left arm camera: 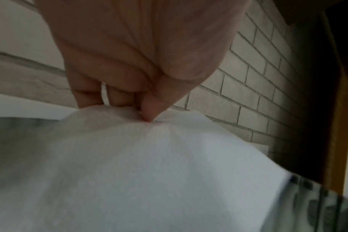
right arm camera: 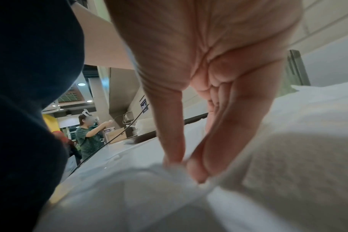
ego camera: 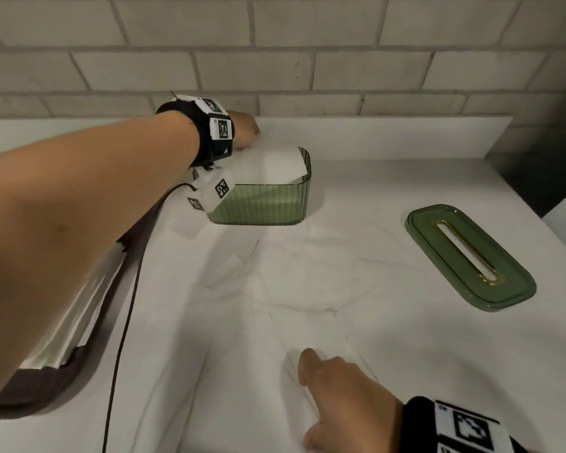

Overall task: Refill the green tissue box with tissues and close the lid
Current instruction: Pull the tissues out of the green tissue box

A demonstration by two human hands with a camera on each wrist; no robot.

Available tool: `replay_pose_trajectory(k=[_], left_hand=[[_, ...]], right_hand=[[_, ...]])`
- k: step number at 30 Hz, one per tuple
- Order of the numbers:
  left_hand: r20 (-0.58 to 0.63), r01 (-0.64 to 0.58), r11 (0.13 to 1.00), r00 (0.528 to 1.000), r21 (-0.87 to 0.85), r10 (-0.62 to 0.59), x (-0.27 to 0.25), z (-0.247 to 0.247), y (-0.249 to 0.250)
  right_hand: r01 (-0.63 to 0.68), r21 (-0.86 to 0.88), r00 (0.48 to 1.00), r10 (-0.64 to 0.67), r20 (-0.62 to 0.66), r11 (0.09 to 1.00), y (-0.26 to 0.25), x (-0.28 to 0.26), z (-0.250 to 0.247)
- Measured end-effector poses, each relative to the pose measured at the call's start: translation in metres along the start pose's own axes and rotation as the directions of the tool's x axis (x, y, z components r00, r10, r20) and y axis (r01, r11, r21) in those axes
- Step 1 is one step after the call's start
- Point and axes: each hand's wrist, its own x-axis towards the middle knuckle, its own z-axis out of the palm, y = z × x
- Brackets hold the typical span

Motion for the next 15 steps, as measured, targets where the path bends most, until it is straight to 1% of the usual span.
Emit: replay_pose_trajectory(k=[3, 7, 9, 12, 15], left_hand=[[0.014, -0.023, 0.998, 1.000, 0.051, 0.022, 0.004, 0.003, -0.001], [0.034, -0.095, 0.990, 0.995, 0.100, 0.092, 0.008, 0.015, 0.001], [0.049, -0.111, 0.988, 0.993, 0.105, 0.106, 0.009, 0.019, 0.004], [0.107, -0.062, 0.987, 0.993, 0.146, 0.046, 0.006, 0.022, 0.006], [0.189, -0.003, 0.976, 0.981, 0.216, -0.039, 0.005, 0.022, 0.004]], right_hand=[[-0.026, 0.036, 1.000, 0.026, 0.012, 0.999, -0.001, -0.004, 0.001], [-0.112, 0.079, 0.993, 0.115, -0.031, 0.991, -0.004, -0.012, 0.009], [-0.105, 0.114, 0.992, 0.112, -0.056, 0.988, -0.005, -0.015, 0.013], [-0.095, 0.189, 0.991, 0.110, -0.072, 0.977, -0.003, -0.019, 0.016], [-0.117, 0.202, 0.990, 0.131, -0.060, 0.972, 0.002, -0.020, 0.020]])
